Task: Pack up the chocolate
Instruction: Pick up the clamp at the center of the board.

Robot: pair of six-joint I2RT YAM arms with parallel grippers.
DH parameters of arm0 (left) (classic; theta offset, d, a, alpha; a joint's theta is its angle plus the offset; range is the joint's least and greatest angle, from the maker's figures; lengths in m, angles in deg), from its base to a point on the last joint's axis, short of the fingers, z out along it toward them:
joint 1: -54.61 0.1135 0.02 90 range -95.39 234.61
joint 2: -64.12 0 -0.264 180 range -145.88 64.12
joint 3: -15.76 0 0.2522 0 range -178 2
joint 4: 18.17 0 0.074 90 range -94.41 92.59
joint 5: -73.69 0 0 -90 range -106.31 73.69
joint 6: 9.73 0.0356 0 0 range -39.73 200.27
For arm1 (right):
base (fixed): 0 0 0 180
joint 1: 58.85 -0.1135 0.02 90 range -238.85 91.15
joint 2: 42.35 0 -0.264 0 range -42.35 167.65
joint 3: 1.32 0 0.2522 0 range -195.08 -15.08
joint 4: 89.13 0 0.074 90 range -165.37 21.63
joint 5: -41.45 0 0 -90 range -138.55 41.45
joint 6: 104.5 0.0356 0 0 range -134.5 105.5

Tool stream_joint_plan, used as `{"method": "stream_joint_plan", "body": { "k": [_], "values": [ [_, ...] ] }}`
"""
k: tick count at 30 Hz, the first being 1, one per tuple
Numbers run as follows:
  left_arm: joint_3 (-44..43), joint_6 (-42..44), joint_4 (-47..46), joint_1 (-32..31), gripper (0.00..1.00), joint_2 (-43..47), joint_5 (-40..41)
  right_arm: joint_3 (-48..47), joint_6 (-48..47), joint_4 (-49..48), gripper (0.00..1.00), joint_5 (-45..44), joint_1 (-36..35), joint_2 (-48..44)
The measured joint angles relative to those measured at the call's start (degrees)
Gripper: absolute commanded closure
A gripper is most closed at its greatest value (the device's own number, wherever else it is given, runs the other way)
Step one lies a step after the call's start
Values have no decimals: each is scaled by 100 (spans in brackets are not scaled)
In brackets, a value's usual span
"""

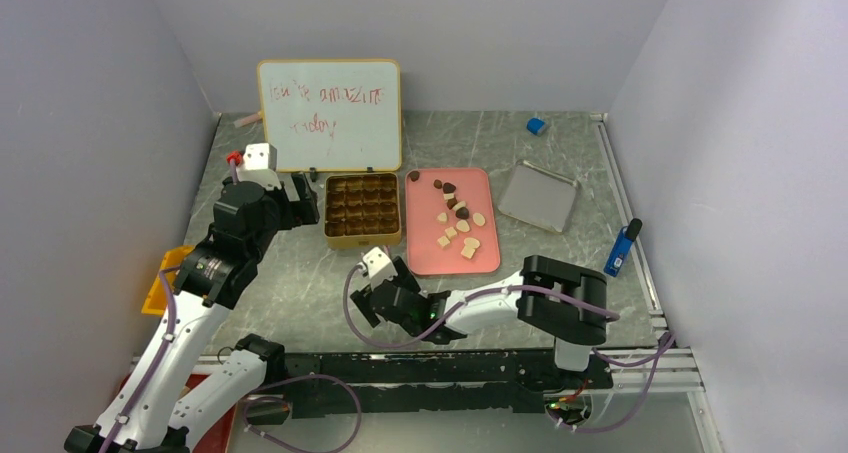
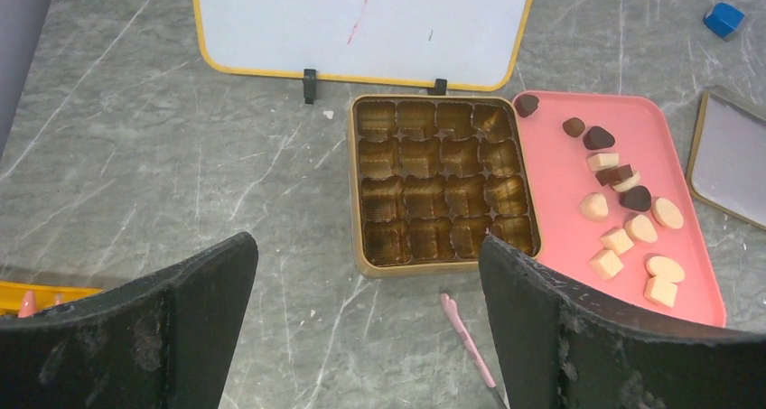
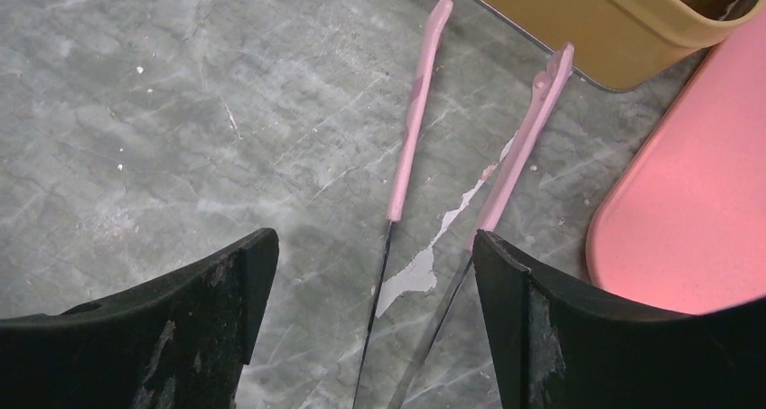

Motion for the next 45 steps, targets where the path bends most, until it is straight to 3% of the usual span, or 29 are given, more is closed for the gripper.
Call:
{"method": "stream_joint_plan", "body": {
  "k": [15,19,23,32,45],
  "values": [
    [87,2,-116,0,3,0,0,-76,442,-164,20,-203,94,203],
    [87,2,-125,0,4,0,0,-76,455,-197,29,-186,105,203],
    [87,0,-166,0,4,0,0,-76,334,-197,30,26,105,188],
    [90,0,-181,0,3,0,-2,-122,184,-107,24,201,94,-262],
    [90,0,-177,0,3,0,-2,-197,354,372,11,-531,92,-393]
  ]
}}
